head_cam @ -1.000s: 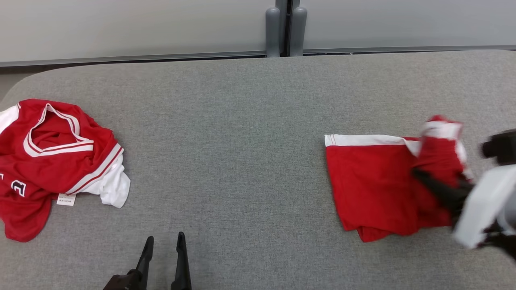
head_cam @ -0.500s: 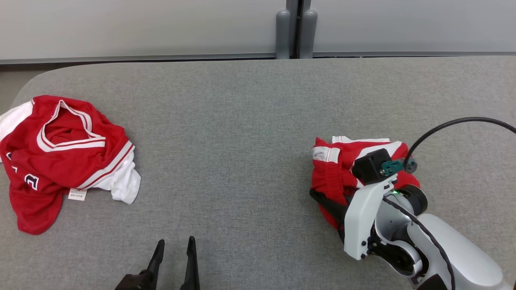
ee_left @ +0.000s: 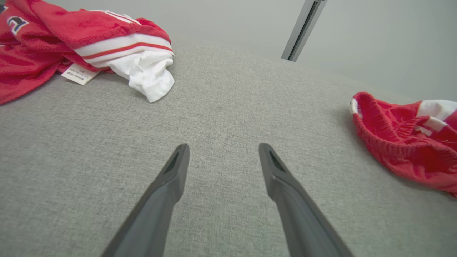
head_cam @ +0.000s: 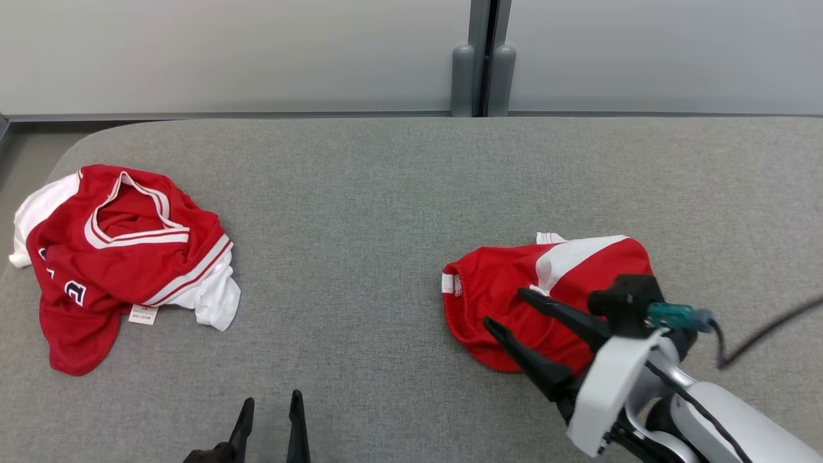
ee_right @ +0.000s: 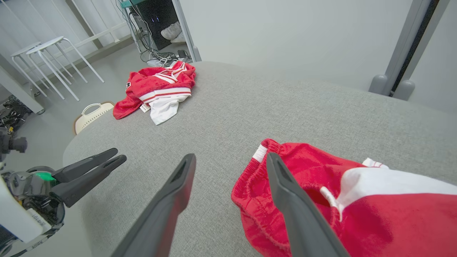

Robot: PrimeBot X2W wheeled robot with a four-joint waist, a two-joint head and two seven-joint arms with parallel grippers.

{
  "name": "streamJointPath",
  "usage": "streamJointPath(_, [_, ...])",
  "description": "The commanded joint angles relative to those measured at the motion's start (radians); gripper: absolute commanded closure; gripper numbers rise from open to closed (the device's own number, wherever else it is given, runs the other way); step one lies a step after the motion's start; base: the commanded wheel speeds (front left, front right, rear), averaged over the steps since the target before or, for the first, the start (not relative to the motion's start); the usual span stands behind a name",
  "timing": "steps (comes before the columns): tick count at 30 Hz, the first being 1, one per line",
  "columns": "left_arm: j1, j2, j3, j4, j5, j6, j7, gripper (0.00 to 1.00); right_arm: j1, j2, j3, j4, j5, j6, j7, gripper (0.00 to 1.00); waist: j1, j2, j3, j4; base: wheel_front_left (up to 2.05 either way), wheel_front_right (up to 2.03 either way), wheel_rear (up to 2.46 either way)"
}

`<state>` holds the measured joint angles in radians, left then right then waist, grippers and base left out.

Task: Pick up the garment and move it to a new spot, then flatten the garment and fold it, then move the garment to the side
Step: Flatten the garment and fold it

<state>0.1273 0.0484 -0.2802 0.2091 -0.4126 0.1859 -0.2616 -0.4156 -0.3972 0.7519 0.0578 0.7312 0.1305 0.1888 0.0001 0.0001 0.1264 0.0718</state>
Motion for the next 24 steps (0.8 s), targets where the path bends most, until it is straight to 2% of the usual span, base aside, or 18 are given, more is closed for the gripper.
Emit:
streamJointPath(1, [0.01,0.004,0.01,-0.004,0.003,0.0,-0.005,0.0,0.031,-0.027,-0.019,-0.033,-0.024,0.001,-0.047,0.0,-0.0001,-0.0001,-0.013,-0.003,0.0,0.0,0.0])
streamJointPath(4, [0.029,0.004,0.031,-0.012,0.01,-0.006,-0.005,0.0,0.121,-0.06,-0.107,-0.074,-0.095,0.001,-0.172,0.0,-0.0001,-0.0001,-0.038,-0.009,0.0,0.0,0.0])
streamJointPath(8, [0.052,0.004,0.062,-0.019,0.016,-0.012,-0.005,0.0,0.264,-0.053,-0.3,-0.044,-0.217,0.0,-0.333,0.0,-0.0001,-0.0001,-0.076,-0.019,0.0,0.0,0.0])
streamJointPath(11, [0.075,0.004,0.078,-0.023,0.019,-0.018,-0.005,0.0,0.375,-0.009,-0.445,0.01,-0.321,0.001,-0.417,0.0,-0.0001,-0.0001,-0.109,-0.022,0.0,0.0,0.0])
streamJointPath(14, [0.089,0.004,0.089,-0.028,0.024,-0.024,-0.005,0.0,0.46,0.041,-0.564,0.052,-0.393,0.001,-0.447,0.0,-0.0001,-0.0001,-0.131,-0.022,0.0,0.0,0.0])
streamJointPath(15, [0.09,0.004,0.092,-0.029,0.027,-0.025,-0.005,0.0,0.483,0.056,-0.593,0.065,-0.41,0.001,-0.45,0.16,-0.0001,-0.0001,-0.134,-0.022,0.0,0.0,0.0])
streamJointPath(16, [0.091,0.004,0.096,-0.03,0.028,-0.027,-0.005,0.0,0.502,0.068,-0.61,0.075,-0.42,0.001,-0.453,0.55,-0.0001,-0.0001,-0.137,-0.022,0.0,0.0,0.0])
streamJointPath(18, [0.094,0.004,0.1,-0.03,0.028,-0.028,-0.005,0.0,0.526,0.086,-0.629,0.096,-0.435,0.001,-0.455,0.92,-0.0001,-0.0001,-0.139,-0.023,0.0,0.0,0.0])
streamJointPath(19, [0.092,0.004,0.101,-0.031,0.029,-0.029,-0.005,0.0,0.528,0.096,-0.633,0.101,-0.435,0.001,-0.455,1.0,-0.0001,-0.0001,-0.139,-0.024,0.0,0.0,0.0])
streamJointPath(24, [0.084,0.004,0.099,-0.036,0.031,-0.033,-0.005,0.0,0.493,0.118,-0.6,0.108,-0.422,0.001,-0.455,1.0,-0.0001,-0.0001,-0.132,-0.028,0.0,0.0,0.0])
